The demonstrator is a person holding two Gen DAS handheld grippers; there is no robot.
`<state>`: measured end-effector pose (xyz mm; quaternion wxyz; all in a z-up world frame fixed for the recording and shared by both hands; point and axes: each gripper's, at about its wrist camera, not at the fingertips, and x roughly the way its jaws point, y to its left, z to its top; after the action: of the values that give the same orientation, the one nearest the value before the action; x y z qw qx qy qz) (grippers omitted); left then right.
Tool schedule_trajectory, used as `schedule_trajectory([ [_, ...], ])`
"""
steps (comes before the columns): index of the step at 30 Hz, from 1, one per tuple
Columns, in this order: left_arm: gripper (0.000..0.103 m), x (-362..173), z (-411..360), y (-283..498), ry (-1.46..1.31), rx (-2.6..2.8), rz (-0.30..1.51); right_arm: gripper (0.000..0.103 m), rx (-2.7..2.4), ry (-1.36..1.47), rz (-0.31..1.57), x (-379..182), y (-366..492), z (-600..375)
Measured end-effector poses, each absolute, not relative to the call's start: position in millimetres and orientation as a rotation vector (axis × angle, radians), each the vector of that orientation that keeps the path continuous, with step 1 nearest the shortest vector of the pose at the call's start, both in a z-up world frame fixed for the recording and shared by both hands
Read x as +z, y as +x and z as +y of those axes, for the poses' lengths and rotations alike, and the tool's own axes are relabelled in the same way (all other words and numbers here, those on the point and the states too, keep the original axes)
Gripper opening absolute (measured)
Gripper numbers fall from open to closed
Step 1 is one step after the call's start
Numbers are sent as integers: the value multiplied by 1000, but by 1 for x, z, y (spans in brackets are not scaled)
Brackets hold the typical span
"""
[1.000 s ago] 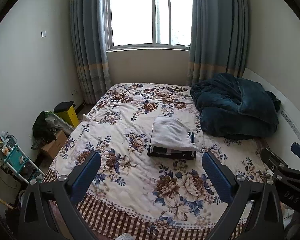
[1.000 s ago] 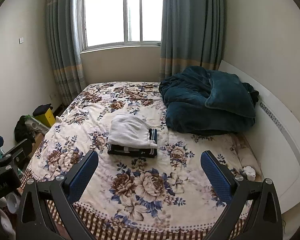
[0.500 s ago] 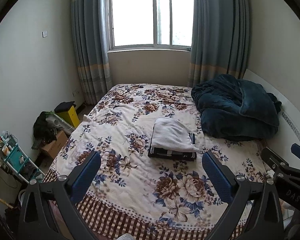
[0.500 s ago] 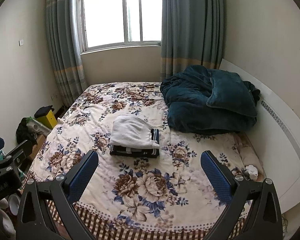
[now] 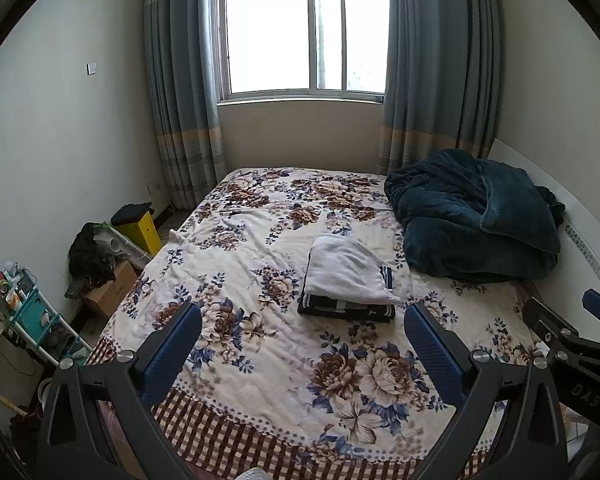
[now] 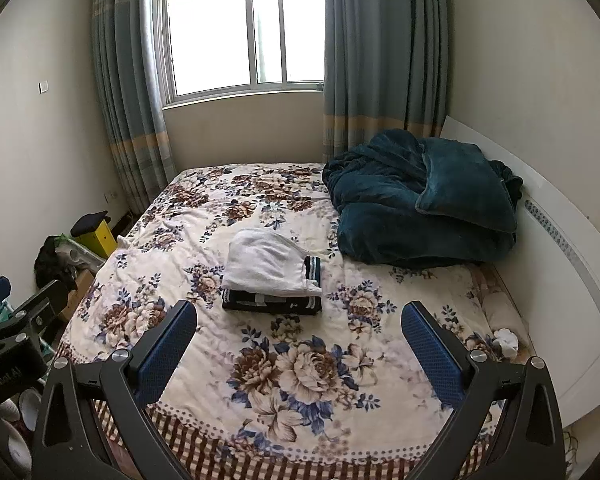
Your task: Fold small clothes
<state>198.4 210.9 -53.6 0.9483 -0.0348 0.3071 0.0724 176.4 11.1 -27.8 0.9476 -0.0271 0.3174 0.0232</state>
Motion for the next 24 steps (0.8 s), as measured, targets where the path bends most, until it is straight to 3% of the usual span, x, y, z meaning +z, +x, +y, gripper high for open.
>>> schedule_trajectory([
  [24,103,-54,207,193,-70,159,628,103,45,-65,648,-29,175,12],
])
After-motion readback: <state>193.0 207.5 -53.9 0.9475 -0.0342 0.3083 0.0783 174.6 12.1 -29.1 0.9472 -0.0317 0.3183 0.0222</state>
